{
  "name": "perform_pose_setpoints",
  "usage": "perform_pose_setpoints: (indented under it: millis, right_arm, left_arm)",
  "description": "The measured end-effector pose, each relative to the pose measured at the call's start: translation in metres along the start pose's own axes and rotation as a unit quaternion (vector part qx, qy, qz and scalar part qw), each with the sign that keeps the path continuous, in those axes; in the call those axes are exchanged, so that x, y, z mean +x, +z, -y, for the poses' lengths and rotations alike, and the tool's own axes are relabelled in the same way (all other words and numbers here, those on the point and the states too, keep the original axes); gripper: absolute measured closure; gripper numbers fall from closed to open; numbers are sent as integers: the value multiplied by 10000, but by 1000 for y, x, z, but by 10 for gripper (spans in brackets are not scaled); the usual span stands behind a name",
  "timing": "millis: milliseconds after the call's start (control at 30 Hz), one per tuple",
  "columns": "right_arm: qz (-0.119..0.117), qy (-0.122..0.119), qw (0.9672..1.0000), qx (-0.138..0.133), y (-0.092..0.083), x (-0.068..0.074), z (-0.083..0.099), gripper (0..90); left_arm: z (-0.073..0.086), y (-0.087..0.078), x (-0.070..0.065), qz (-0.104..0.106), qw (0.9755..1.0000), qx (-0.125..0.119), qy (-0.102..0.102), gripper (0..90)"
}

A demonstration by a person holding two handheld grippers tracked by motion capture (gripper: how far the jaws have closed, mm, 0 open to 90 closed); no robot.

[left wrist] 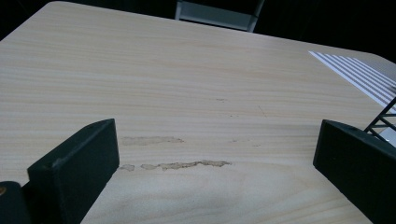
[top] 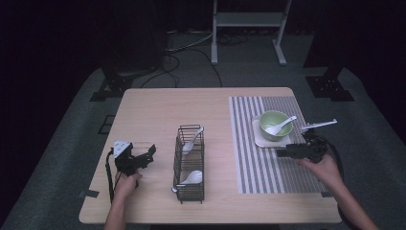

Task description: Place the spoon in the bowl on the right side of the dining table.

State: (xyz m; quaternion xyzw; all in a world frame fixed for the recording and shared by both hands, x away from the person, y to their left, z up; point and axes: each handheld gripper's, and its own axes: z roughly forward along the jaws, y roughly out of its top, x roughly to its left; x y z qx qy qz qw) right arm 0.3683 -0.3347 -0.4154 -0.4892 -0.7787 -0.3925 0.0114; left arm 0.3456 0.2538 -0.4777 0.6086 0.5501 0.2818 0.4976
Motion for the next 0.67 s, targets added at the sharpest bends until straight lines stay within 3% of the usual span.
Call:
perform_pose_setpoints:
  millis: [200, 433, 533, 633, 667]
  right_arm:
    - [-21, -138, 9999, 51, 6, 9, 3, 261]
    - [-33, -246, 9997, -77, 8, 16, 11, 260]
    - [-93, -188, 9993, -299, 7, 16, 20, 260]
    - [-40, -190, 9960, -875, 4, 19, 39, 262]
    - [77, -181, 9950, -976, 5, 19, 47, 263]
  left_arm:
    - [0, 0, 0, -2, 10000, 14, 0, 0]
    - [0, 0, 0, 1, 10000, 8, -12, 0]
    - [0, 0, 0, 0, 10000, 9, -8, 0]
    - [0, 0, 0, -1, 10000, 30, -13, 0]
    - [0, 0, 0, 19, 10000, 33, -12, 0]
